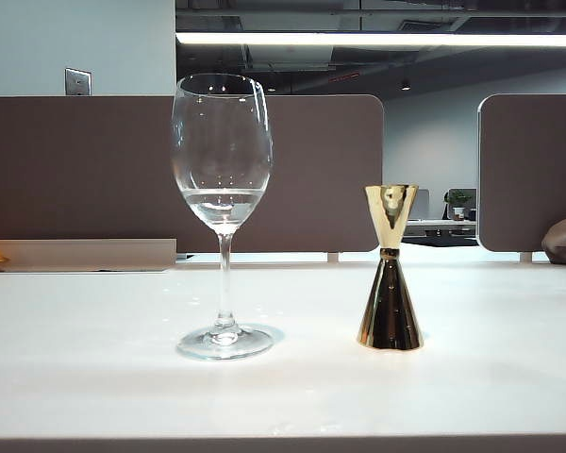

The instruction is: Pick up the jigger and pour the water inside into the glass.

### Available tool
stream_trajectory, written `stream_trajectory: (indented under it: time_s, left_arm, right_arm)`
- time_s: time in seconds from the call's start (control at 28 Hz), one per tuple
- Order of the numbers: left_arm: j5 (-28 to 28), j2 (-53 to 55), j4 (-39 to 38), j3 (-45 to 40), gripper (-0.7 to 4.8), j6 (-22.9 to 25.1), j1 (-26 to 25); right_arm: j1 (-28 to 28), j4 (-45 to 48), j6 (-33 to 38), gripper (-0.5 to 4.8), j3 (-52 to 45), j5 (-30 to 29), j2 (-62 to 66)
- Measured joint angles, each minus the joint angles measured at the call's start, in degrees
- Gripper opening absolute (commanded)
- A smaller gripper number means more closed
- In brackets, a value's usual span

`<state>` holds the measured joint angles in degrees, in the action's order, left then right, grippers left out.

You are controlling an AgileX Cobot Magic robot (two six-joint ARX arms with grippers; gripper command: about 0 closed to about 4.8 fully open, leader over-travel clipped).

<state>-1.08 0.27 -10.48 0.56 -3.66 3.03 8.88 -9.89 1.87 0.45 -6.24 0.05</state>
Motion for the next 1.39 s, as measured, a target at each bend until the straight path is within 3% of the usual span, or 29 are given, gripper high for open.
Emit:
stream_trajectory:
  time_s: [0.68,0.79,0.86,1.04,1.21,1.39]
  left_arm:
    - [-0.04,0.02,0.02,0.0,-0.02,-0.37,0.0]
    - [-1.92,0.13,0.09,1.09,-0.02,-5.01,0.0]
    - [-2.6,0.09,1.6,3.85,-0.02,-5.44,0.0]
    - [-6.47,0.09,0.57,10.12,-0.03,-5.49,0.0]
    - [-12.24,0.04,-8.41,17.51,-0.02,-5.55,0.0]
    - [-21.77,0.02,-18.36,21.68,-0.03,-6.54,0.0]
  right_arm:
    - [0.0,0.04,0.02,-0.05,0.0,-0.59,0.0]
    - [0.0,0.15,2.38,-0.05,0.0,-6.62,0.0]
    - [0.02,0.61,4.2,-0.05,0.0,-12.17,0.0]
    - [0.15,2.49,6.71,-0.05,0.0,-18.97,0.0]
    - [0.2,3.19,14.95,-0.05,0.0,-23.12,0.0]
    - [0.2,3.52,30.25,-0.05,0.0,-25.49,0.0]
